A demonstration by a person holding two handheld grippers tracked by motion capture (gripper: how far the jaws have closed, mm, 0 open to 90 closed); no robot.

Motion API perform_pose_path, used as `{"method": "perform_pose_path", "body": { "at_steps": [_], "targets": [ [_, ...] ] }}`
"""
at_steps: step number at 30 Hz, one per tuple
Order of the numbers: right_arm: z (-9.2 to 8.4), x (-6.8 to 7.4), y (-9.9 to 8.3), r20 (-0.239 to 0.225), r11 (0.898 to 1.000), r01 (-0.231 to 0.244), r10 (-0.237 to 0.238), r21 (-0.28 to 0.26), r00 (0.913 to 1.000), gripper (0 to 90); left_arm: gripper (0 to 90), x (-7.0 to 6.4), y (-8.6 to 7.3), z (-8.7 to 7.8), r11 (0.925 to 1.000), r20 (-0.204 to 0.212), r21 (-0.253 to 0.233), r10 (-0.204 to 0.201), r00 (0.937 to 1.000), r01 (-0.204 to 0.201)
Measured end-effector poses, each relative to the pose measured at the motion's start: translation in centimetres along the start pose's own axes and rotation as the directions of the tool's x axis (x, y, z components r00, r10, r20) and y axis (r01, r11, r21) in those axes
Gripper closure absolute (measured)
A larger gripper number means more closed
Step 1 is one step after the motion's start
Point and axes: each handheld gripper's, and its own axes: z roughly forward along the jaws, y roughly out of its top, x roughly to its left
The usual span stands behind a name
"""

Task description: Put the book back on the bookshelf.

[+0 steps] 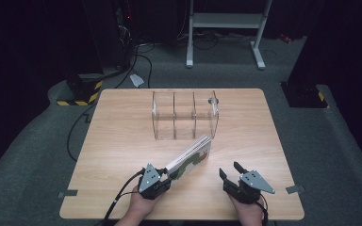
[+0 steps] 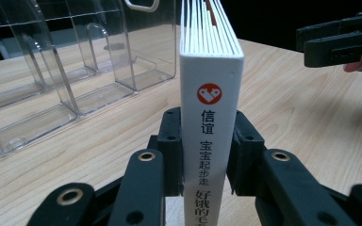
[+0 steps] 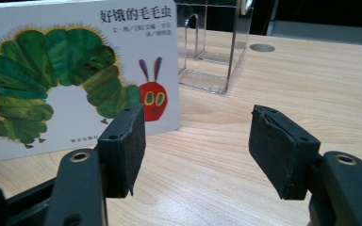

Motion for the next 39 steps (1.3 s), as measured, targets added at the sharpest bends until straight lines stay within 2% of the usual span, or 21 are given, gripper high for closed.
{"method": "perform_pose_path", "body": {
  "at_steps": [17,31,39],
  "targets": [
    [0.1,-0.1,0.0,0.003,1.0,-0.01,0.01,-0.002,0.9999,37.8,74.0,0.6,-0.3,-1.5,0.9999,-0.016,0.015,0.001,0.9999,-0.001],
    [0.3,-0.3,-0.2,0.002,1.0,0.004,-0.004,-0.004,1.0,40.3,74.0,1.5,-0.7,-2.9,0.9998,-0.042,0.018,-0.003,0.9991,0.004],
    [0.4,-0.7,-0.2,0.036,1.0,0.017,-0.018,0.026,0.9992,40.8,74.0,2.1,-0.9,-3.8,0.9997,-0.076,0.022,0.001,0.9971,0.0]
  ]
}}
